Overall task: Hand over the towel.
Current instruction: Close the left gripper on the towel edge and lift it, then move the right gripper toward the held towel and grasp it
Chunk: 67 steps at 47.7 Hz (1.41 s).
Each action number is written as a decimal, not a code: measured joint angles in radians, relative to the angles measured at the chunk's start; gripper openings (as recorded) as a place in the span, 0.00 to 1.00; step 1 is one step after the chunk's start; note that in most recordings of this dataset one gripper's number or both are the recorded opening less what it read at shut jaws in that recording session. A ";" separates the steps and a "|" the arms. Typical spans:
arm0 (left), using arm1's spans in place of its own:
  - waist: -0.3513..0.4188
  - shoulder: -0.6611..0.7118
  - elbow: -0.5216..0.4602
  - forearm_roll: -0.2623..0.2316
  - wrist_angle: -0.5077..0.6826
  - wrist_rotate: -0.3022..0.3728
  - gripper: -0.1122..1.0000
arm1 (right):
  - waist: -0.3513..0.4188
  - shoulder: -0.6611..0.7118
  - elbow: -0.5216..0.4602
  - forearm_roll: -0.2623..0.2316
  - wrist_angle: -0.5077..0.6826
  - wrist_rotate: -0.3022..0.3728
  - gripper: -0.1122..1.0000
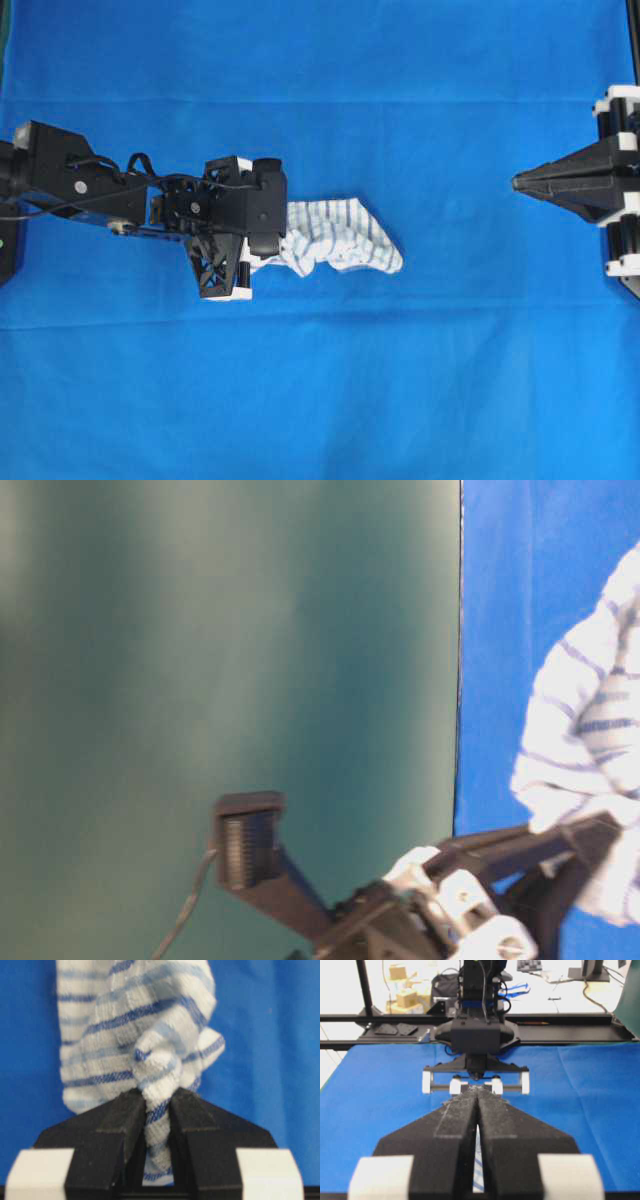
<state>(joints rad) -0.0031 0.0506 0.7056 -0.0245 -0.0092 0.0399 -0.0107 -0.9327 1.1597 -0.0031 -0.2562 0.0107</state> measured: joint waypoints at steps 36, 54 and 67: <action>-0.066 -0.380 -0.071 0.002 -0.201 0.009 0.16 | 0.000 0.000 0.002 0.000 0.000 0.000 0.10; -0.067 -0.391 -0.057 0.002 -0.229 0.008 0.16 | 0.002 0.002 0.000 0.000 -0.025 0.002 0.10; -0.067 -0.391 -0.057 0.002 -0.229 0.008 0.16 | 0.002 0.066 -0.006 0.005 -0.063 0.014 0.11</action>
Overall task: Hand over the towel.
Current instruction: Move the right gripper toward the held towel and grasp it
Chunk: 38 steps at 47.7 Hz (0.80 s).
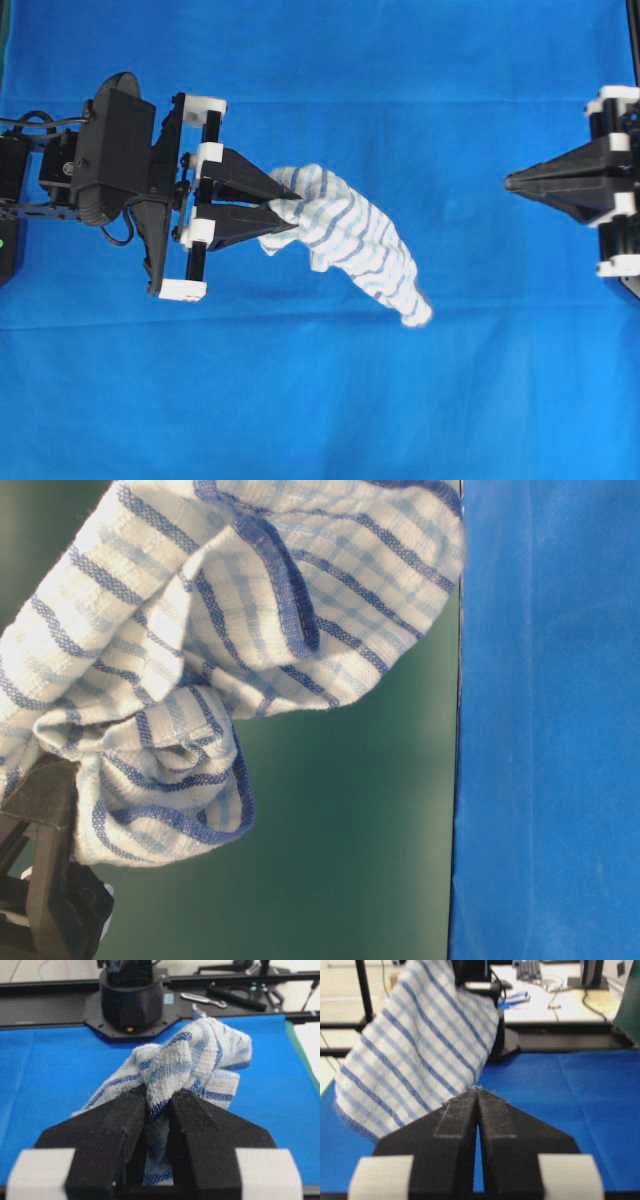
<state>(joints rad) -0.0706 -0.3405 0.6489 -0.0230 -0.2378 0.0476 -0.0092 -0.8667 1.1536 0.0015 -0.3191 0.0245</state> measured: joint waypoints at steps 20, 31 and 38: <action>0.002 0.000 0.000 0.000 -0.002 -0.002 0.16 | 0.086 0.305 -0.190 0.000 -0.025 0.098 0.74; 0.002 0.002 0.000 0.000 0.000 0.000 0.16 | 0.107 0.488 -0.328 0.000 -0.044 0.101 0.75; 0.002 0.002 0.002 -0.002 0.002 0.000 0.16 | 0.121 0.591 -0.408 0.002 -0.052 0.101 0.75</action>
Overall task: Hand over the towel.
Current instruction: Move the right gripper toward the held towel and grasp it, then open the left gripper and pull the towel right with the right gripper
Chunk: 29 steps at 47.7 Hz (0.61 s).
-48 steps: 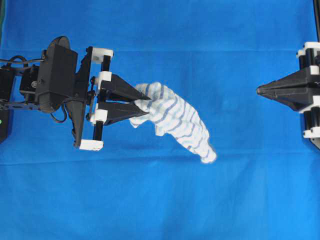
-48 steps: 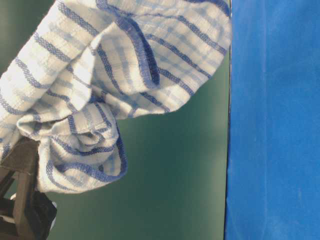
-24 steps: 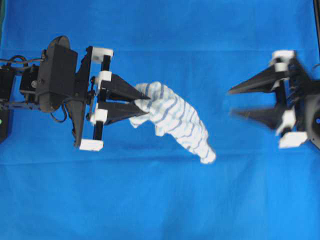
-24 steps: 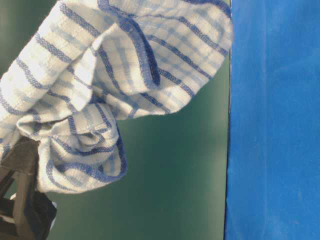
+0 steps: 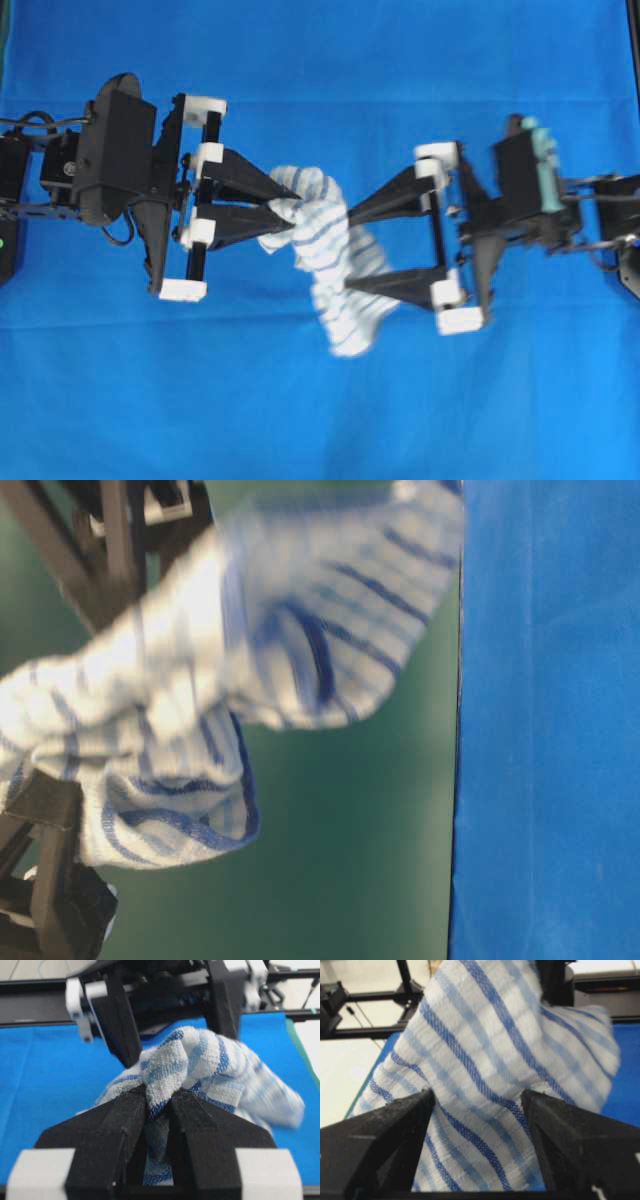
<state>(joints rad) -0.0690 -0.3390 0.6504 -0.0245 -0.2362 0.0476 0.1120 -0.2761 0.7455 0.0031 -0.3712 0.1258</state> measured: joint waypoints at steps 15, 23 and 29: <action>0.000 0.000 0.011 0.002 0.000 0.000 0.16 | -0.002 0.120 -0.115 0.003 0.012 0.000 0.75; 0.000 -0.002 0.014 0.002 0.000 -0.002 0.16 | -0.006 0.124 -0.121 0.003 0.015 0.002 0.72; 0.000 -0.003 0.014 0.002 0.000 0.000 0.16 | -0.014 0.124 -0.121 0.003 0.026 0.000 0.46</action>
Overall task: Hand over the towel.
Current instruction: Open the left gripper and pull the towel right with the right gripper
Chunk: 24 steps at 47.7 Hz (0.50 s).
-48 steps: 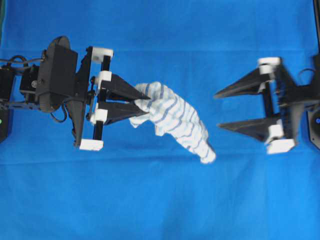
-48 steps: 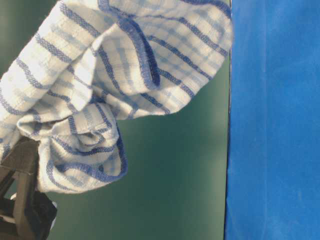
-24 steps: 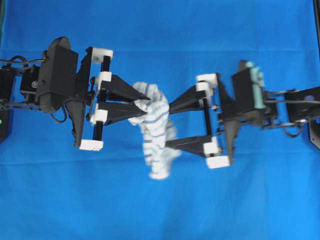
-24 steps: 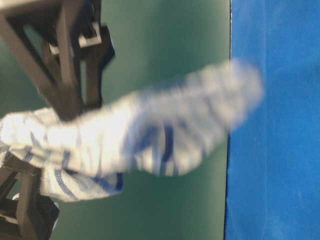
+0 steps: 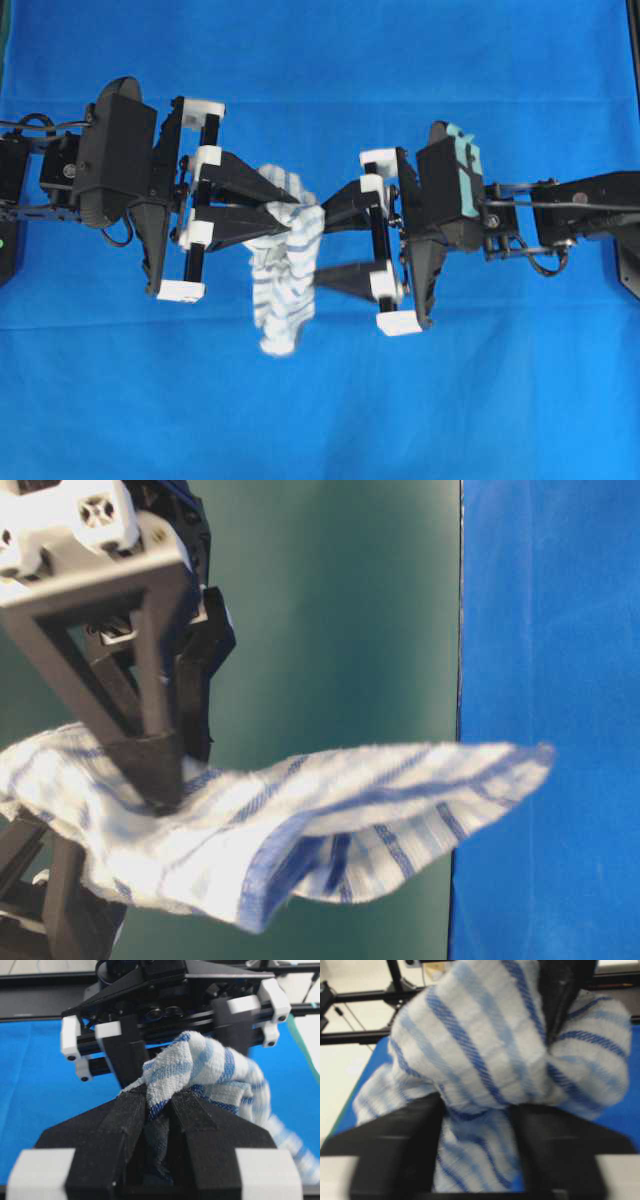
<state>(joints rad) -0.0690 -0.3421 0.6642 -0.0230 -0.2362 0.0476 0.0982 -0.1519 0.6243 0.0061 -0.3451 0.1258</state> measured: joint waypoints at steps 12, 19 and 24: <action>0.000 0.000 0.000 0.000 -0.008 -0.002 0.16 | -0.003 0.000 0.000 0.000 0.021 -0.006 0.19; 0.000 0.000 0.000 0.000 -0.015 -0.002 0.16 | -0.003 0.000 0.000 -0.002 0.023 -0.006 0.19; 0.000 0.000 0.000 0.000 -0.015 -0.003 0.28 | -0.003 0.000 0.000 0.000 0.023 -0.006 0.19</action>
<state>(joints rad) -0.0690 -0.3421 0.6642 -0.0230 -0.2516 0.0445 0.0951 -0.1519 0.6243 0.0061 -0.3221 0.1197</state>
